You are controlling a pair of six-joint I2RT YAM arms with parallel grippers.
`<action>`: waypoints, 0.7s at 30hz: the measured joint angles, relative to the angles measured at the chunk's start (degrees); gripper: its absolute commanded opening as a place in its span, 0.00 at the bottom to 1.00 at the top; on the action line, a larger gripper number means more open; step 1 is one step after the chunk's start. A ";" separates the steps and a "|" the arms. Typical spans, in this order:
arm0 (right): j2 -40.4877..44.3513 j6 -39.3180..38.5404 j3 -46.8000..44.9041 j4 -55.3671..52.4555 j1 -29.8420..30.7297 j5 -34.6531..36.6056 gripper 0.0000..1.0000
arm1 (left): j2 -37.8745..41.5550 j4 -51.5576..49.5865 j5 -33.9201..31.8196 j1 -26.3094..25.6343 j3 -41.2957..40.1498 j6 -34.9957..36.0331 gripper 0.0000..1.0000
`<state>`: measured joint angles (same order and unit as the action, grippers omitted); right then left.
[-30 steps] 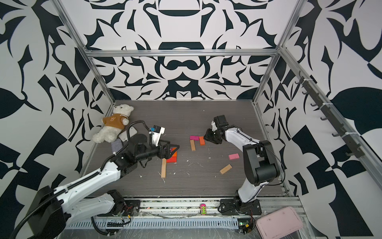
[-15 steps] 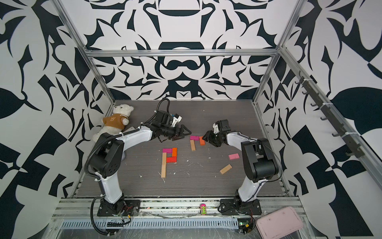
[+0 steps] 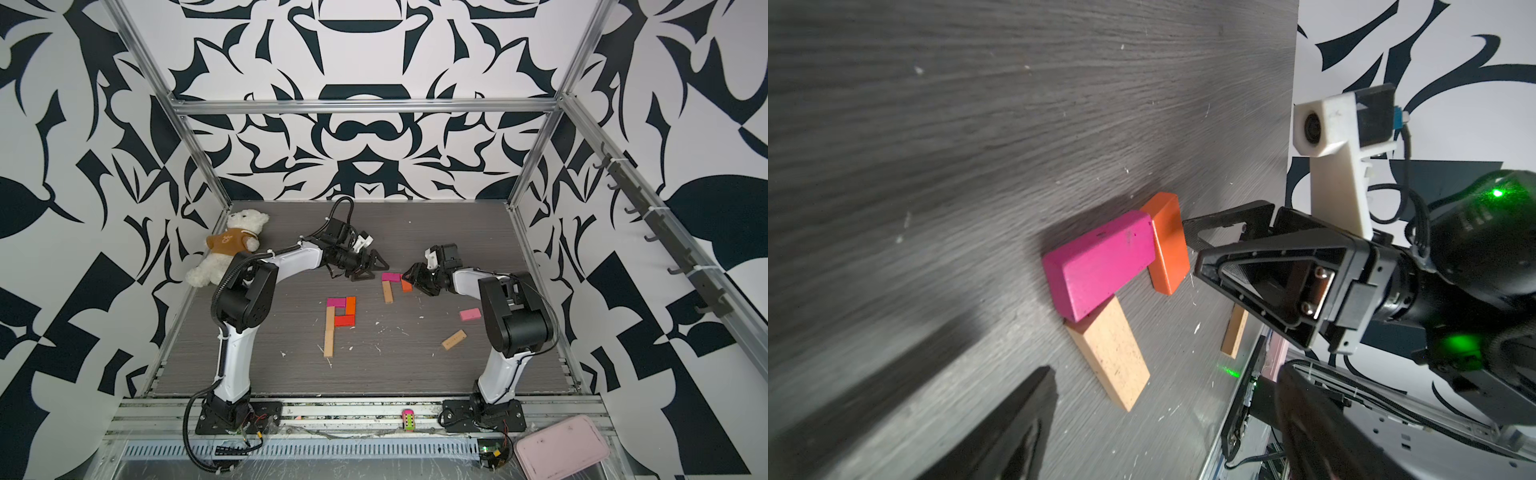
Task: Assemble the letter p with building blocks
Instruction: Adjust the building block at the center of the board.
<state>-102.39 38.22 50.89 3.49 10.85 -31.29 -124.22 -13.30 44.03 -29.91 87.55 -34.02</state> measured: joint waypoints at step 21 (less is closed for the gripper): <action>-2.95 0.66 1.46 4.15 0.04 -2.16 0.60 | -6.21 -1.05 4.92 0.00 3.85 0.87 0.86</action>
<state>-105.34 38.87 52.36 7.64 10.90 -33.45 -130.43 -14.35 48.95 -29.91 91.39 -33.15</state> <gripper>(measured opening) 0.597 0.857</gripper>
